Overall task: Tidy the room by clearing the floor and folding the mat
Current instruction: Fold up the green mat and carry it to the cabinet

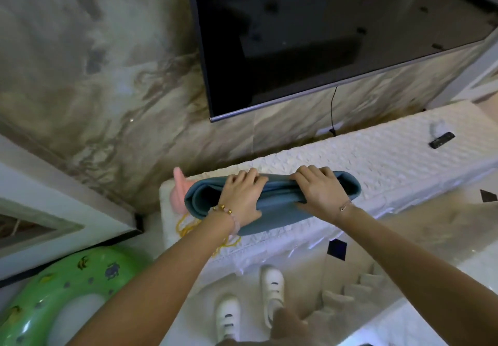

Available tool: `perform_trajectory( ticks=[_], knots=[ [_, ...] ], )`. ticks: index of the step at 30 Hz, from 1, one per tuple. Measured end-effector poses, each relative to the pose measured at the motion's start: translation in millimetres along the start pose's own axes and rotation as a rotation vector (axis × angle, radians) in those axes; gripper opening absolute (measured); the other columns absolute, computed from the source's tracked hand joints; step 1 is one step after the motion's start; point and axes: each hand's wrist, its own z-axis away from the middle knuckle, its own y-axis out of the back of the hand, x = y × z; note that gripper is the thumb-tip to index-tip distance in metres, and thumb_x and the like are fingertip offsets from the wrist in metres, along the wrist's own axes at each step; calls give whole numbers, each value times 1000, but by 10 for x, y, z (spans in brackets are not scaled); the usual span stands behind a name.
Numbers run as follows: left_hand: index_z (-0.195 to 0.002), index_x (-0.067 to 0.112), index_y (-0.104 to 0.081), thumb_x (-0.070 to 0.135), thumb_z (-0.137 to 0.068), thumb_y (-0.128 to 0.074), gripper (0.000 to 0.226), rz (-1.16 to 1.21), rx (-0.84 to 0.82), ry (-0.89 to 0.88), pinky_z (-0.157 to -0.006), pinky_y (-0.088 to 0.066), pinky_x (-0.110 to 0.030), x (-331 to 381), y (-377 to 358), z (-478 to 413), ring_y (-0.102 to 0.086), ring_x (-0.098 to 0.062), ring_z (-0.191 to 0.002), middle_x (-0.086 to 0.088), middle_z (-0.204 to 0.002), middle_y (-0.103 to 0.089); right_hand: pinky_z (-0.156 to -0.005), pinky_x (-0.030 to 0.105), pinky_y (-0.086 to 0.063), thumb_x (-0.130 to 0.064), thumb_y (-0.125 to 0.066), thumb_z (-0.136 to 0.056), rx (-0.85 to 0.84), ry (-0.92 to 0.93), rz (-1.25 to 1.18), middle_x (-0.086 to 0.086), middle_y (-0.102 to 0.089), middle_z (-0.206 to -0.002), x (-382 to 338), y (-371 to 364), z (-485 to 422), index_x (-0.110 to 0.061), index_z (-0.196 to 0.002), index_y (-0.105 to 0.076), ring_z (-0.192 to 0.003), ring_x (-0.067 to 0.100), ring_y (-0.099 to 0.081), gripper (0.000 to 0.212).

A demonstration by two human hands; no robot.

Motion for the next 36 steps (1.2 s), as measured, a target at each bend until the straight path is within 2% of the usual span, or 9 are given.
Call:
perform_trajectory(
  ticks=[5, 11, 16, 20, 25, 28, 30, 33, 36],
  knots=[
    [-133, 20, -39, 37, -70, -71, 72, -64, -2, 48, -94, -34, -38, -19, 98, -511, -40, -25, -118, -3, -127, -40, -62, 36, -46, -33, -86, -44, 50, 36, -15, 8, -60, -86, 419, -170, -353, -10, -92, -58, -74, 27, -57, 60],
    [-98, 18, -56, 30, -32, -86, 73, -185, 103, 144, -68, -45, -41, -72, -203, -1007, -55, -28, -78, -6, -90, -57, -68, 41, -28, -36, -82, -50, 124, 93, -4, 7, -59, -84, 734, -678, -678, -13, -95, -47, -80, 26, -39, 62],
    [-102, 15, -49, 14, -49, -79, 61, -259, 229, 173, -79, -44, -46, -179, -666, -1255, -50, -31, -82, -9, -91, -59, -70, 40, -28, -28, -84, -53, 178, 112, -14, 6, -62, -81, 827, -1170, -890, -13, -94, -52, -78, 25, -39, 54],
    [-93, 16, -55, 7, -78, -53, 18, -335, 387, 125, -77, -44, -46, -168, -1059, -1320, -43, -28, -82, -8, -84, -57, -70, 39, -30, -20, -82, -59, 206, 130, -13, 6, -62, -80, 837, -1645, -778, -13, -99, -49, -76, 25, -39, 52],
    [-97, 18, -53, 12, -61, -62, 38, -230, 125, 125, -77, -36, -43, 112, -1740, -1170, -39, -27, -80, -8, -89, -47, -68, 39, -38, -15, -82, -50, 93, 88, -52, 5, -62, -80, 711, -2160, -293, -17, -97, -51, -74, 27, -45, 56],
    [-106, 19, -60, 26, -42, -81, 68, -112, -257, 156, -79, -39, -44, 295, -1972, -889, -42, -29, -91, -9, -99, -58, -68, 38, -49, -20, -88, -35, -217, 88, -111, 2, -64, -91, 498, -2407, 182, -23, -99, -54, -78, 25, -55, 73],
    [-130, 22, -50, 40, -50, -84, 89, -62, -504, 210, -96, -34, -63, 313, -2118, -616, -32, -34, -126, -13, -136, -47, -78, 47, -51, -32, -90, -21, -488, 54, -155, 4, -64, -104, 402, -2525, 532, -24, -105, -59, -89, 29, -62, 90],
    [-125, 25, -53, 46, -15, -87, 117, -52, -640, 248, -81, -40, -74, 227, -2227, -336, -36, -32, -129, -8, -136, -54, -78, 63, -48, -45, -90, -12, -779, -68, -220, 5, -64, -122, 383, -2566, 775, -22, -119, -63, -107, 31, -64, 112],
    [-143, 29, -35, 42, -55, -82, 101, -23, -673, 228, -98, -19, -75, 122, -2239, -314, -19, -33, -143, -6, -156, -21, -77, 66, -46, -46, -92, -18, -846, -95, -258, 3, -60, -128, 400, -2516, 762, -23, -124, -61, -113, 31, -61, 113]
  ],
)
